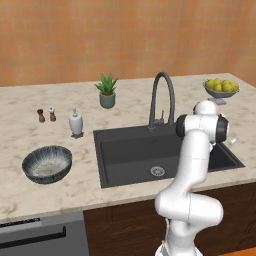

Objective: Pick the eggplant from the sink and place it in the bowl. Then pick the bowl and place it in the microwave. Then close the microwave door and press the start button.

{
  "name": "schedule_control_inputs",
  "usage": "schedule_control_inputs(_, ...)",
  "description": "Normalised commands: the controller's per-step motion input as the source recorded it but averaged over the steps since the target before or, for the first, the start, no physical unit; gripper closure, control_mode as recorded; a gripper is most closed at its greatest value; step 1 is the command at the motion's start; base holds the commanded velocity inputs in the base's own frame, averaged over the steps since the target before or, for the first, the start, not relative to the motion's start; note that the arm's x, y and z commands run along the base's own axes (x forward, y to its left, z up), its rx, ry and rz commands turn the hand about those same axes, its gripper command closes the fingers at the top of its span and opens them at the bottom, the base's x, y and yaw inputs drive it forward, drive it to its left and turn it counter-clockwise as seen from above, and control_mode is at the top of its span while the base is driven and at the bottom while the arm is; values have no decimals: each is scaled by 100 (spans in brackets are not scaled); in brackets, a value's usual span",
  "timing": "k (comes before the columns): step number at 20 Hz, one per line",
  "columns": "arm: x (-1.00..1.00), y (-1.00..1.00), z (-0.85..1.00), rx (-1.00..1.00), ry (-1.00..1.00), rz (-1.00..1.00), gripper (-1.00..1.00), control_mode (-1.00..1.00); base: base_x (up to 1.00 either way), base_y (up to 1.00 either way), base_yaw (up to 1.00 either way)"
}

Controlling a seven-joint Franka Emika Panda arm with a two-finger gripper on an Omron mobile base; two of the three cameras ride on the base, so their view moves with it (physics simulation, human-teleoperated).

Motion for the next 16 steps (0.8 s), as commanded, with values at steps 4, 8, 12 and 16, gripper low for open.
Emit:
schedule_control_inputs(4, -91, 0, 77, -7, -36, 12, 100, -100, 0, 0, 0)
schedule_control_inputs(8, -98, 13, 95, -10, -35, 14, 100, -100, 0, 0, 0)
schedule_control_inputs(12, -100, 59, 89, -19, -29, 17, 100, -100, 0, 0, 0)
schedule_control_inputs(16, -100, 94, 75, -26, -26, 21, 100, -100, 0, 0, 0)
